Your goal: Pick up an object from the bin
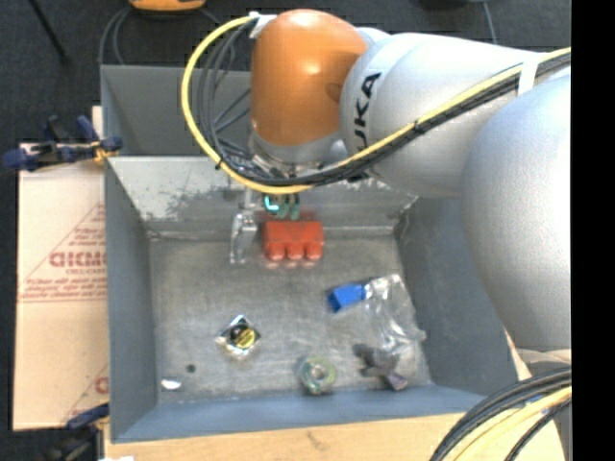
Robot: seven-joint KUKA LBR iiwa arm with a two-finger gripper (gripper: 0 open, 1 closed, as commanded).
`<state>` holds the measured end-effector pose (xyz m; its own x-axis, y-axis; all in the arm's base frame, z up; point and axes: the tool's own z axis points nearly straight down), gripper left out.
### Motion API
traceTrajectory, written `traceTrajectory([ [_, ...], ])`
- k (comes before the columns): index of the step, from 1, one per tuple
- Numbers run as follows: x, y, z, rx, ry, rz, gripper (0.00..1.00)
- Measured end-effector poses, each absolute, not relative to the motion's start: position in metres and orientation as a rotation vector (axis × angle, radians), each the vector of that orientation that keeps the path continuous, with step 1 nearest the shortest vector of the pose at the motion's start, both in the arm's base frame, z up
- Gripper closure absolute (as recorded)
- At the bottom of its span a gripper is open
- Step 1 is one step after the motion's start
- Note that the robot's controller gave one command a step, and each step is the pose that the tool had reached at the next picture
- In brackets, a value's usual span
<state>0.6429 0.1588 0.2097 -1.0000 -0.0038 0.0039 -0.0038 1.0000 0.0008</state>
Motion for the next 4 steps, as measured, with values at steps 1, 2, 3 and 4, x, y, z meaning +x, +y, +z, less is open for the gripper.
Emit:
traceTrajectory([
  [1,0.627,0.096,0.125,-0.389,-3.116,0.002,0.00],
  [2,0.641,0.013,0.099,-0.403,-3.132,-0.003,0.00],
  [3,0.639,0.016,0.098,-0.398,-3.128,-0.001,1.00],
  [4,0.630,0.021,0.093,-0.386,-3.084,-0.001,0.00],
])
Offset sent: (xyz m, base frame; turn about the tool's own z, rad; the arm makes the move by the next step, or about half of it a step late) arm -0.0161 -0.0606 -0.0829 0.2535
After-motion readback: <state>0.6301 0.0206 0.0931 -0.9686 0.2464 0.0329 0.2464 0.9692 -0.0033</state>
